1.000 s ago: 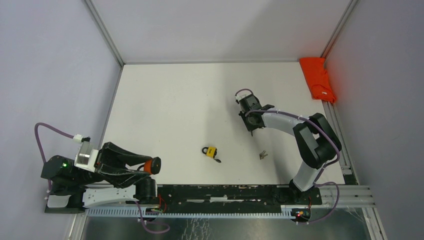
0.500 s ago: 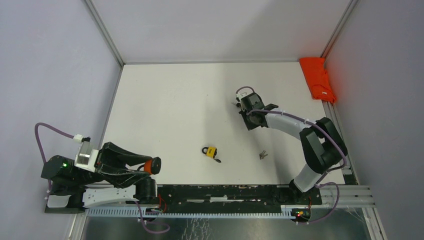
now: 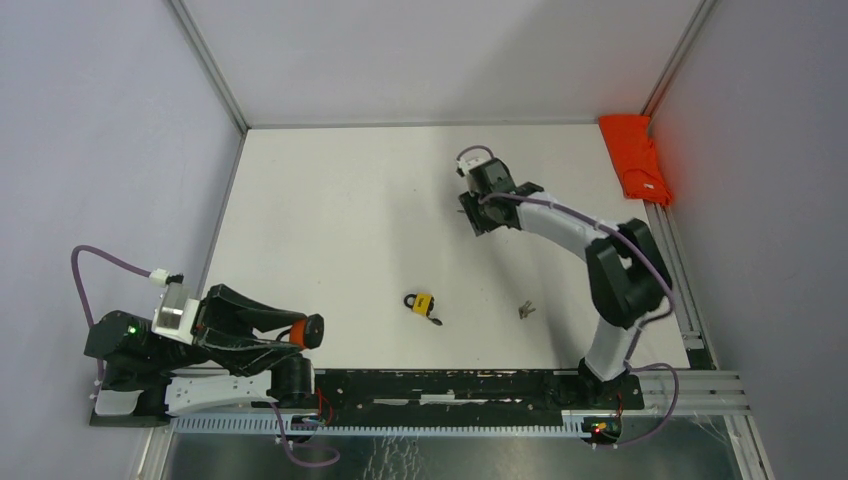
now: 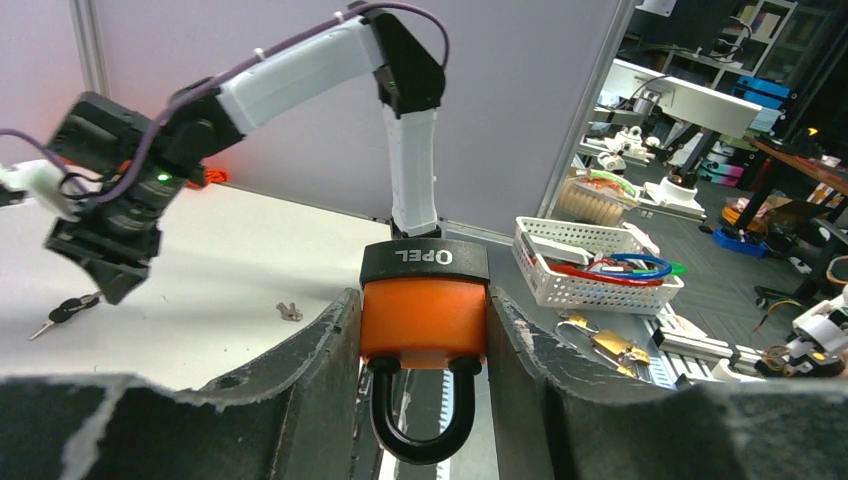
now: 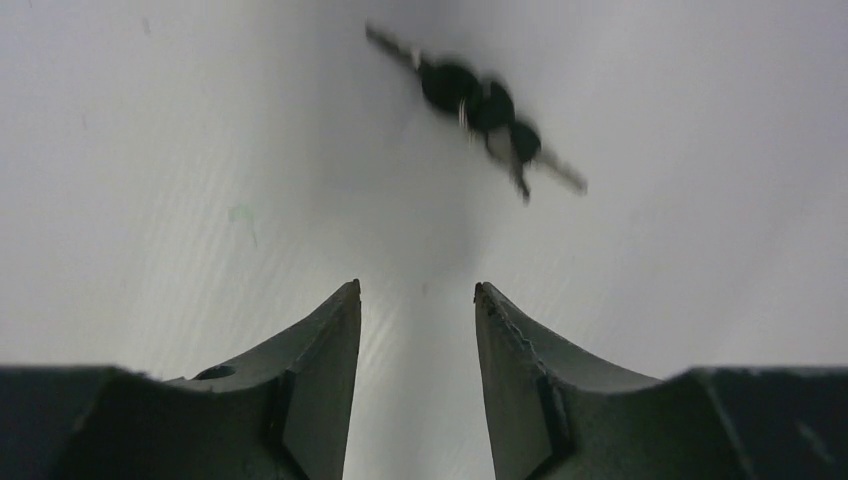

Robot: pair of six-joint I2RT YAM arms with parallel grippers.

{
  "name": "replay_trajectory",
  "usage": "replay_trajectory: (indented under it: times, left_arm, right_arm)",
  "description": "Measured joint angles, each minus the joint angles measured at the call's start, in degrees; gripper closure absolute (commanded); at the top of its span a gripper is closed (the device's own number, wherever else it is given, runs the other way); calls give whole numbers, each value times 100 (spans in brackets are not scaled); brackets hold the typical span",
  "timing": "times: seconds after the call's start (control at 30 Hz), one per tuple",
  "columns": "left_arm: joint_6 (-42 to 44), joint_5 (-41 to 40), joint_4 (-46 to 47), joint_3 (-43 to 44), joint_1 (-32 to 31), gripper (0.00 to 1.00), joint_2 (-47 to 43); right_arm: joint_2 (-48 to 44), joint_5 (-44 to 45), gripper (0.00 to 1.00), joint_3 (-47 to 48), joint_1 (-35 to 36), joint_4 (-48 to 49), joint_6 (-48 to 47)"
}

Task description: Unlock with the key

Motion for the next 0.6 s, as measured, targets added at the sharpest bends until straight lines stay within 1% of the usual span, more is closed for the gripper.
replay_trajectory:
  times: [0.2,0.3,0.4,0.6]
  left_arm:
    - [0,-37,-35,0,0,98,0]
    - [0,-90,-66,0,-2,98,0]
    - [-2,-136,-116,2,0,98,0]
    - [-2,-153,-203,2,0,98,0]
  right_arm:
    - [1423,203,49,1655,-4,-140,-437]
    - [1829,234,49,2079,-28,-199,-651]
    - [2081,168,50,2297,-96,-240,-846]
    - [2262,-31,52,2380,-326,-302,-1239]
